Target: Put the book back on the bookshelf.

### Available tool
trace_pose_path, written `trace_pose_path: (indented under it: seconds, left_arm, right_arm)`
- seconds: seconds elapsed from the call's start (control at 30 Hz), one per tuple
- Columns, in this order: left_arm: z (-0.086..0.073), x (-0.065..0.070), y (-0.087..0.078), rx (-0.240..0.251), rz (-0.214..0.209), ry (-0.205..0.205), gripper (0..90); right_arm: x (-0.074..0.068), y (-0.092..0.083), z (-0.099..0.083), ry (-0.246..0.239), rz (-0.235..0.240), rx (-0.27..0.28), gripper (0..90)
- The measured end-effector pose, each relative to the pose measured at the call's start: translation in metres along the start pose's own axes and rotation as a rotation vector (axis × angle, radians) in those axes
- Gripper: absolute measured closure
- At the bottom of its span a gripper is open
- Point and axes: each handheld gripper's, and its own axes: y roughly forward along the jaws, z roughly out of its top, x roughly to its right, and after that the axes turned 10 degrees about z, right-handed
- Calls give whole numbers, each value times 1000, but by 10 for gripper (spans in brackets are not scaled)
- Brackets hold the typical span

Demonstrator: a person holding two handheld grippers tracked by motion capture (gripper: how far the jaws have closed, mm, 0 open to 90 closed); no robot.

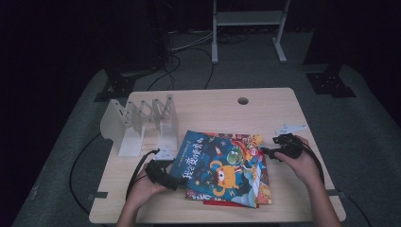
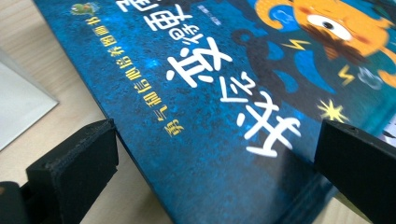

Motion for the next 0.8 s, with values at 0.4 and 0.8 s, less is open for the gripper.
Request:
trace_pose_path:
  seconds: [0.4, 0.8]
  left_arm:
    - [1, 10, 2, 19, -24, 2, 0]
    - [-7, -12, -15, 66, 49, -57, 0]
  right_arm:
    - [10, -1, 7, 30, -17, 20, 295]
    - [-22, -2, -7, 16, 137, 65, 279]
